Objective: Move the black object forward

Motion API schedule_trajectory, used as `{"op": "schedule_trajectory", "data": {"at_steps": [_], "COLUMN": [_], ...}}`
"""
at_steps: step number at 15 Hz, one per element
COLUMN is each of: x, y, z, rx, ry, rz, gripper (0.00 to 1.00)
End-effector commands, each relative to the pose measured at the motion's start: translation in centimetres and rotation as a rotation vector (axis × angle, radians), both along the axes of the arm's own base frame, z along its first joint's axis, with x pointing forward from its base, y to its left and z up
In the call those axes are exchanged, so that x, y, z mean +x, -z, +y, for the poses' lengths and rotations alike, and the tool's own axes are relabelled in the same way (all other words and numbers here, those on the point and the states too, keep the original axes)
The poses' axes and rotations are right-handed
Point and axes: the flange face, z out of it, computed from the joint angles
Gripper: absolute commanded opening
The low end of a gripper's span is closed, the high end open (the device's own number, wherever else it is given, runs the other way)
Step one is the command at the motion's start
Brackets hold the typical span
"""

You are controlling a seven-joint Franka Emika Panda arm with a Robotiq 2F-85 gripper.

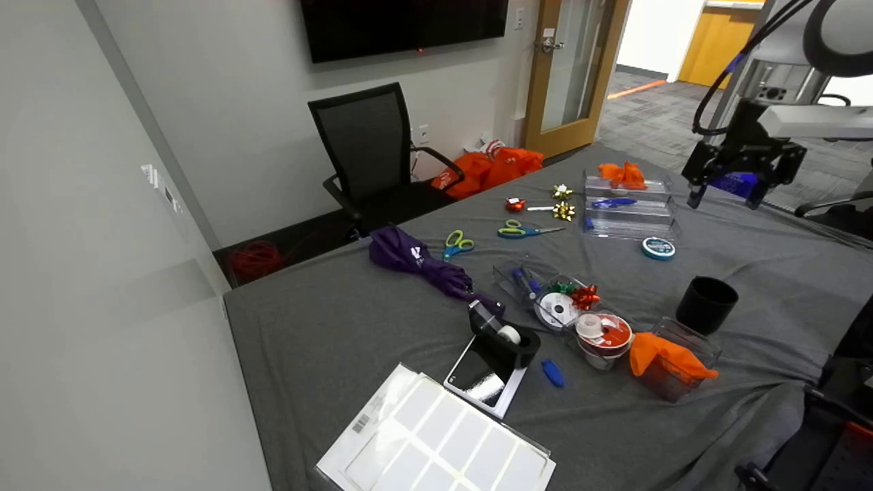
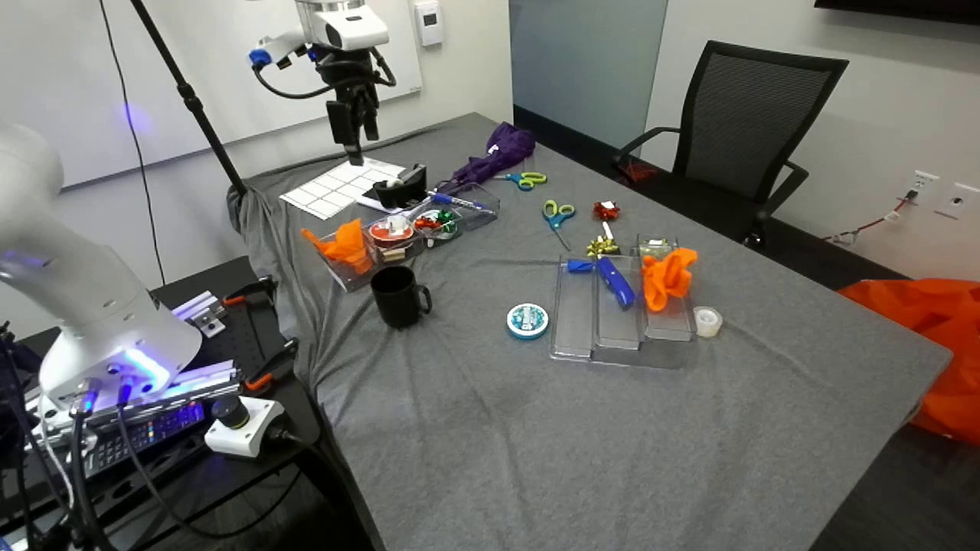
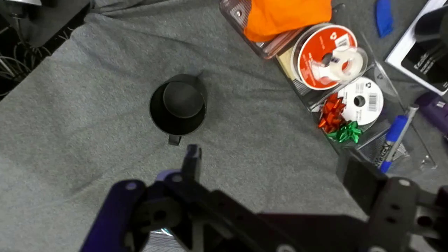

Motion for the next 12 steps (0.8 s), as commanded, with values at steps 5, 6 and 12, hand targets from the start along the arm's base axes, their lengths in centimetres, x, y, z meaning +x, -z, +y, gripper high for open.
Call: {"op": "schedule_trajectory", "data": {"at_steps": [5,6,12], "x": [0.3,0.3,0.6], "y": [2.3,2.3,5.3], "z": [-2.8,-2.8,-5.2], "rx": [0.0,0.0,0.018], "ry": [0.045,0.045,-0.009], "rz": [-0.03,-0.031,-0.047], "gripper": [1.0,1.0,1.0]}}
